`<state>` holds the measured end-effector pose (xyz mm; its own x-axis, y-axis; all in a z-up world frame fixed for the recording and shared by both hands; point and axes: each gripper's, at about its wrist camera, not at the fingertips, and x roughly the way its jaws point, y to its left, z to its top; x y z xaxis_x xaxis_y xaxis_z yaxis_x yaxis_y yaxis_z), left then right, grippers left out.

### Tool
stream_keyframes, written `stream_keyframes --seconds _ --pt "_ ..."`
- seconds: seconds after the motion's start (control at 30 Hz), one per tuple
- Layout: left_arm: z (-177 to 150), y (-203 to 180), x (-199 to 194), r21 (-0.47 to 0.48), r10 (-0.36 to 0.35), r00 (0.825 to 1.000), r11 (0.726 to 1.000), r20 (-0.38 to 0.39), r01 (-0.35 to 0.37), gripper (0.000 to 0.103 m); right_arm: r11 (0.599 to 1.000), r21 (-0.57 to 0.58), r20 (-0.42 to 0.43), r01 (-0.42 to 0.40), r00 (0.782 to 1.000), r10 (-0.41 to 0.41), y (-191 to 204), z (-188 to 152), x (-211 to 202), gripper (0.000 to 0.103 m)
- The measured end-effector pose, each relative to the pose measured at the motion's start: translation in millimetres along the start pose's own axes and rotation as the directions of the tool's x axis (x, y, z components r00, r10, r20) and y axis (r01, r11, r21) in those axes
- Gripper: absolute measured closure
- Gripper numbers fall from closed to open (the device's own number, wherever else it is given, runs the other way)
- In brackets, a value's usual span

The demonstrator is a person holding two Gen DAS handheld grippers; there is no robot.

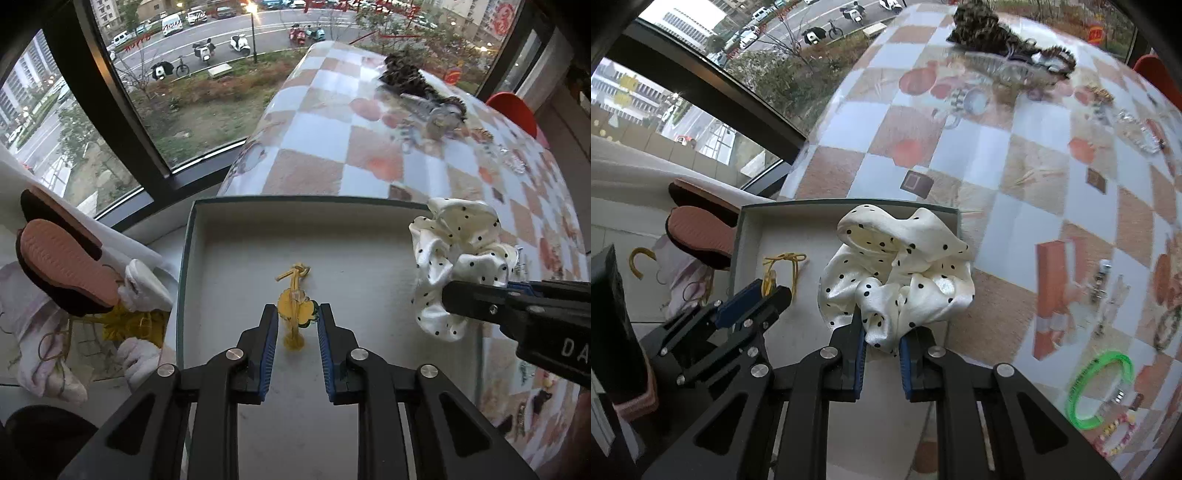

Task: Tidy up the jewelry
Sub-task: 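Carry both items into the grey tray and open both tools, then move both open tools back over the jewelry on the table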

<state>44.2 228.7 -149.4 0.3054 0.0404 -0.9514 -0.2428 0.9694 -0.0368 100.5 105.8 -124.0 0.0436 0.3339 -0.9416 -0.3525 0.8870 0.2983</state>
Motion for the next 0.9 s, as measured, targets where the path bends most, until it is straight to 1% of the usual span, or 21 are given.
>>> stream_keyframes --seconds 0.17,0.23,0.37,0.47,0.53,0.6,0.63,0.7,0.73,0.77,0.8,0.83,0.87,0.9 --pt "-3.8 -1.3 10.1 0.008 0.028 1.0 1.0 -0.011 -0.028 0.077 1.0 -0.002 -0.026 -0.003 1.0 0.003 0.8 6.2 17.9 0.085" --pt "-4.6 -2.7 13.6 0.013 0.034 0.999 0.999 -0.022 -0.034 0.077 1.0 -0.008 -0.033 0.001 0.999 -0.002 1.4 8.8 23.4 0.083" --pt "-6.6 -4.5 19.2 0.025 0.044 0.998 0.999 -0.044 -0.043 0.077 1.0 -0.003 -0.055 0.009 0.998 -0.009 0.7 12.6 34.4 0.081" --pt "-7.5 -6.8 18.0 0.039 0.059 0.997 0.998 -0.04 -0.057 0.077 1.0 0.003 -0.066 0.012 0.998 -0.012 -1.2 14.5 36.7 0.072" --pt "-7.9 -6.9 17.3 0.041 0.064 0.997 0.997 -0.043 -0.062 0.077 1.0 0.008 -0.064 0.011 0.998 -0.011 -3.1 14.3 36.6 0.064" --pt "-8.0 -6.1 15.8 0.037 0.064 0.997 0.997 -0.039 -0.063 0.077 1.0 0.008 -0.049 0.005 0.999 -0.004 -2.5 14.8 32.2 0.06" --pt "-7.8 -6.0 14.3 0.034 0.066 0.997 0.997 -0.035 -0.065 0.077 1.0 0.007 -0.039 0.002 0.999 -0.002 -2.4 15.6 28.6 0.056" --pt "-8.5 -4.3 12.3 0.034 0.067 0.997 0.997 -0.033 -0.066 0.076 1.0 0.007 -0.015 -0.005 1.0 0.005 -1.1 17.3 19.9 0.051" --pt "-8.3 -4.7 11.4 0.037 0.069 0.997 0.997 -0.032 -0.068 0.074 1.0 0.01 -0.003 -0.013 1.0 0.013 -0.7 18.0 14.5 0.049" --pt "-8.2 -5.2 10.1 0.042 0.073 0.997 0.997 -0.031 -0.072 0.047 1.0 0.014 0.009 -0.02 1.0 0.02 -0.8 18.6 8.4 0.048" --pt "-8.5 -5.5 8.0 0.042 0.082 0.996 0.996 -0.025 -0.081 0.012 1.0 0.018 0.022 -0.023 1.0 0.022 -2.0 18.7 2.1 0.045" --pt "-9.0 -6.2 3.0 0.036 0.098 0.995 0.995 0.001 -0.098 0.006 0.999 0.021 0.034 -0.025 0.999 0.024 -2.9 18.1 -4.0 0.041" --pt "-9.8 -7.4 -2.6 0.034 0.1 0.995 0.994 0.029 -0.101 0.006 0.999 0.024 0.045 -0.029 0.999 0.028 -3.9 17.1 -10.0 0.038" --pt "-9.7 -8.8 -4.9 0.04 0.094 0.995 0.995 0.033 -0.095 0.006 0.999 0.026 0.054 -0.032 0.998 0.031 -5.4 15.5 -15.2 0.035"
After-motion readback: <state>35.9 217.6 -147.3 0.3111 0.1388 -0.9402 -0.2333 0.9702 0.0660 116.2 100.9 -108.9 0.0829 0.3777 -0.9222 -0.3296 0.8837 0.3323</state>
